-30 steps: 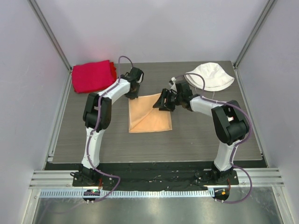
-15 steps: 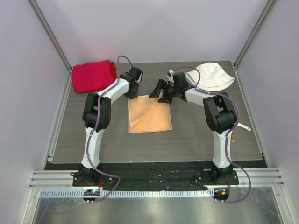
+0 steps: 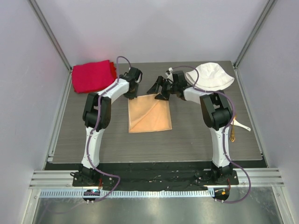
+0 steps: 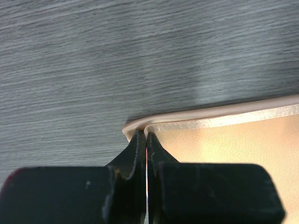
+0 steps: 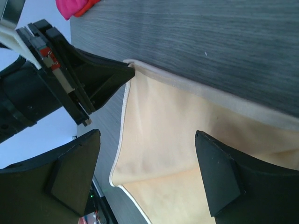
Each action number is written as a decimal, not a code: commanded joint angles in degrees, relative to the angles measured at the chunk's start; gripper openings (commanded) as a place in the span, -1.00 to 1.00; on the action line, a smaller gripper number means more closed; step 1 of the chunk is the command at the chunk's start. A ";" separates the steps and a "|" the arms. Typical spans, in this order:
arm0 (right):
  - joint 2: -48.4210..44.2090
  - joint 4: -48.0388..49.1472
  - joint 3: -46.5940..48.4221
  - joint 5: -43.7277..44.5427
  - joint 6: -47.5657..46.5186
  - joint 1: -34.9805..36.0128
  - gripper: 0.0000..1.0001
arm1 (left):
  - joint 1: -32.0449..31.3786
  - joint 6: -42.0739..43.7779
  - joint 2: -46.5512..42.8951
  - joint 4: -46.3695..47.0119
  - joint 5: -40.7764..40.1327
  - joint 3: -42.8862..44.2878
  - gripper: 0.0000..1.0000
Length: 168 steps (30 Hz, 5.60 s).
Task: Fold the napkin into a case and place the utensils inside
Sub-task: Smooth out the upper triangle-folded napkin at the center of the board.
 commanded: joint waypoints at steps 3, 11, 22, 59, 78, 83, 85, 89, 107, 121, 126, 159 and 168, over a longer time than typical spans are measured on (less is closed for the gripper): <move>6.22 5.88 3.68 -1.48 1.20 -2.91 0.80 | 0.35 -0.05 0.26 1.72 0.01 0.51 -1.00; 10.10 4.75 5.62 -3.15 -1.87 -8.71 0.83 | 0.88 -0.23 0.96 2.15 0.18 0.15 -1.00; -3.95 -5.45 4.66 4.40 -7.24 -6.87 0.86 | 0.97 -1.02 0.97 2.07 2.12 0.24 -1.00; 10.71 14.50 -1.76 -3.15 8.06 1.92 0.28 | 0.97 -18.74 -24.64 6.96 2.60 -11.40 -0.08; 10.62 14.59 -2.20 -3.68 7.97 1.92 0.27 | 0.18 -35.03 -24.26 61.56 36.92 -53.53 -1.00; 10.80 14.50 -2.03 -4.03 7.79 1.83 0.27 | 0.61 -35.65 -26.37 66.21 36.22 -61.71 -0.63; 10.80 13.98 -1.76 -4.12 7.27 1.83 0.27 | 1.67 -36.61 -27.24 68.23 36.48 -66.54 -0.53; 10.89 12.75 -1.59 -3.94 6.21 1.75 0.27 | 3.78 -38.81 -29.09 74.48 39.11 -73.22 -0.33; 10.89 11.34 -1.50 -4.12 4.80 0.51 0.26 | 5.37 -43.03 -40.68 83.30 39.30 -97.23 -0.13; 9.40 9.76 -0.89 -4.56 4.10 0.60 0.27 | 5.18 -35.56 -56.17 46.73 31.57 -75.43 0.04; 4.58 3.70 0.34 -2.19 0.15 0.87 0.35 | 7.20 -34.06 -48.11 42.50 28.66 -69.13 -0.10; -10.29 3.95 -12.22 -2.80 2.43 6.84 0.04 | -2.02 -33.38 -50.00 52.27 33.68 -72.35 -0.51; -11.70 4.74 -19.07 -2.01 0.68 6.93 0.02 | -2.72 -27.74 -55.74 32.85 18.64 -68.15 -0.24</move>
